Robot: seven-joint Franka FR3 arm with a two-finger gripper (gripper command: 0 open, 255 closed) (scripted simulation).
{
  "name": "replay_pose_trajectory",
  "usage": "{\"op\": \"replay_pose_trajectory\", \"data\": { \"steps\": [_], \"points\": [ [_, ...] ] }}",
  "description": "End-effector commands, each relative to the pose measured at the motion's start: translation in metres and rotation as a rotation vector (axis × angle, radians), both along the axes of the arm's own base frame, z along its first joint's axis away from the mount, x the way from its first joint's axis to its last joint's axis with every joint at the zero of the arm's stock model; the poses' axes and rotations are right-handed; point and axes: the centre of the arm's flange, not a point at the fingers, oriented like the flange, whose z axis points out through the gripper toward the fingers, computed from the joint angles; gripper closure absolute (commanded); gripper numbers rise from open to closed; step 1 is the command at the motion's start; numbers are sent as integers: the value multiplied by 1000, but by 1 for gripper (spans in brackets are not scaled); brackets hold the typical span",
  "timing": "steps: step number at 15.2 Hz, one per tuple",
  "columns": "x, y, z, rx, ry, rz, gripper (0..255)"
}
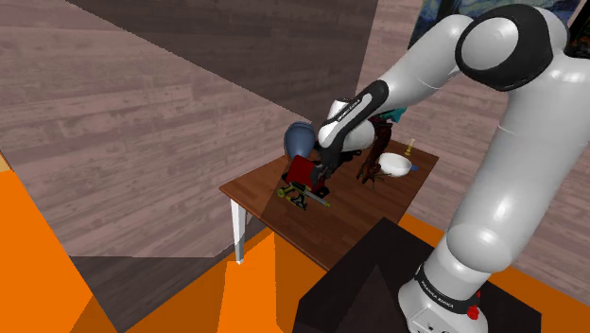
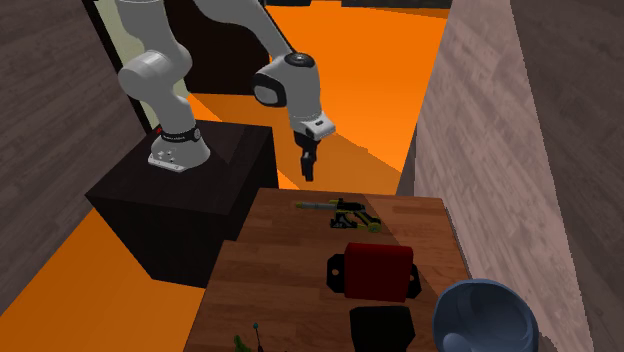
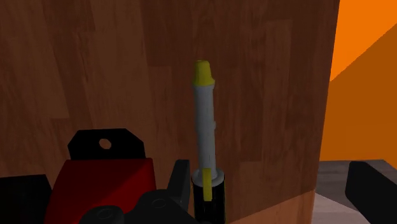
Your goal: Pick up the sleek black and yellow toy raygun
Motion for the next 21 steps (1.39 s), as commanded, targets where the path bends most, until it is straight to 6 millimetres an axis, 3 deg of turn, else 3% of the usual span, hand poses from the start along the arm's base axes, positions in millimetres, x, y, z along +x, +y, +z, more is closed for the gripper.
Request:
{"op": "replay_pose_trajectory", "data": {
  "steps": [1,8,15,18,19,21],
  "points": [
    [12,-6,-22,3,-4,0,0],
    [50,-35,-101,13,-15,-3,0],
    [50,-35,-138,13,-15,-3,0],
    [50,-35,-141,13,-15,-3,0],
    [50,-35,-141,13,-15,-3,255],
    [50,-35,-141,13,-15,-3,255]
  ]
}}
